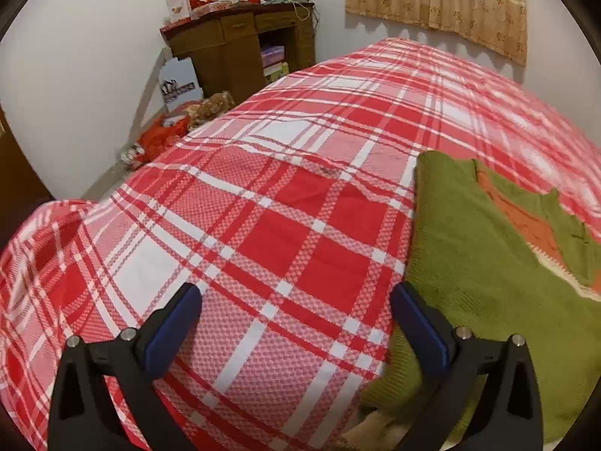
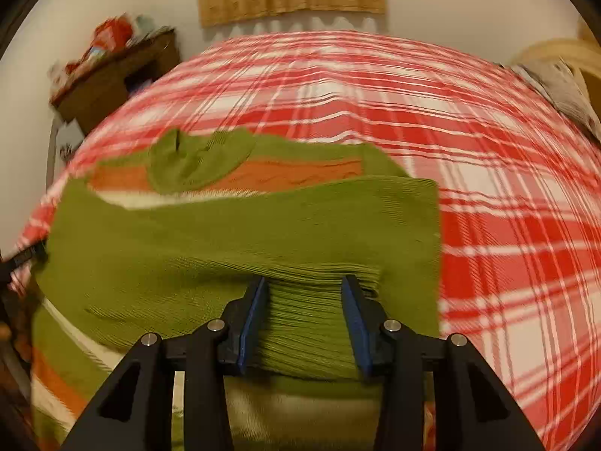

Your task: Fold small clothes

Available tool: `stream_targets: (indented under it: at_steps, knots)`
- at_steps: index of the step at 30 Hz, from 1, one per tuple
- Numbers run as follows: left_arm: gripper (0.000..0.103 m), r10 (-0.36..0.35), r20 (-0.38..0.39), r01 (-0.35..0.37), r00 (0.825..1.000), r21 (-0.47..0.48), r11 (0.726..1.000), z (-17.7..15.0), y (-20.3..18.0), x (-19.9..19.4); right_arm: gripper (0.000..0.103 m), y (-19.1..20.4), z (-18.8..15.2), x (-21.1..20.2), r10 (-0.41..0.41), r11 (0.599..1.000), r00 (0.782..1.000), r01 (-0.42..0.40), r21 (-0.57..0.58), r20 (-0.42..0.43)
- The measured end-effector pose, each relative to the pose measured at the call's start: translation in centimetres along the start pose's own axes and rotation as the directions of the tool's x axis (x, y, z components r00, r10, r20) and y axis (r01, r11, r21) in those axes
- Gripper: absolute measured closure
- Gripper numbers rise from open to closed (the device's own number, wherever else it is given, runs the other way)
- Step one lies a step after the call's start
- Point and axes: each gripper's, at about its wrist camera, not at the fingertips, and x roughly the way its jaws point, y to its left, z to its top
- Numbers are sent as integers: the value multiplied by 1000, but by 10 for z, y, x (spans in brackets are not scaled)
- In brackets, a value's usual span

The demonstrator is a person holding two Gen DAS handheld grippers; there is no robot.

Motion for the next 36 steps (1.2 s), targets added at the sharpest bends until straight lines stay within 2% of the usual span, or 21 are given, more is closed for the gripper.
stream_targets:
  at_steps: [2,4,5,7,9,11,13,14,15,16,18,19,20,23,25,28,30,31,35,36]
  knots:
    - [0,-60,-2,60,998,29,998,-3,9,-10,59,-7,-9,-28,23,1000,999,-24,19,42]
    - [0,-88,4,88,996,62,994,-9,17,-22,59,-10,-23,-62,46,999,996,-45,-5,83]
    - [0,-126,15,125,992,85,989,-15,22,-32,59,-13,-33,-83,50,999,993,-48,-18,107]
    - [0,-213,23,209,977,125,970,-26,34,-50,59,-24,-55,-131,77,997,983,-75,-16,165]
    - [0,-298,15,291,955,168,942,-38,50,-68,59,-39,-76,-177,98,995,971,-101,5,220]
    - [0,-340,31,326,940,215,921,-51,65,-87,59,-54,-96,-227,137,988,950,-151,27,281]
    - [0,-362,47,337,931,271,902,-65,81,-107,56,-63,-116,-279,223,970,911,-242,13,348]
    - [0,-371,48,342,927,295,892,-72,88,-115,46,-64,-123,-297,265,959,891,-282,-7,368]
    - [0,-378,47,347,925,311,885,-76,93,-121,36,-61,-129,-314,321,943,870,-331,-39,374]
    - [0,-386,43,352,921,327,877,-82,100,-127,33,-56,-137,-328,391,918,845,-389,-82,366]
    - [0,-408,36,372,912,347,861,-96,114,-142,28,-40,-153,-342,490,872,808,-463,-161,328]
    - [0,-422,32,385,906,350,854,-102,121,-147,28,-32,-158,-341,506,862,806,-472,-184,305]
    - [0,-441,26,406,897,346,846,-113,129,-156,28,-20,-167,-335,494,869,825,-453,-200,276]
    - [0,-478,4,448,878,338,827,-135,140,-166,28,8,-188,-292,357,932,912,-333,-144,200]
    - [0,-501,-16,474,865,349,809,-148,140,-170,28,24,-205,-255,300,952,947,-290,-98,113]
    - [0,-517,-50,497,854,370,785,-164,137,-173,28,51,-230,-219,281,957,960,-279,-79,16]
    - [0,-545,-96,536,833,388,750,-180,133,-175,28,65,-242,-213,283,953,959,-279,-115,22]
    - [0,-551,-110,544,827,404,736,-188,128,-175,28,73,-247,-211,273,954,962,-267,-139,27]
    - [0,-542,-137,542,829,431,722,-209,117,-169,28,106,-260,-186,168,950,985,-171,-262,-33]
    - [0,-541,-140,544,829,428,722,-212,117,-168,28,114,-264,-177,115,946,992,-123,-301,-43]
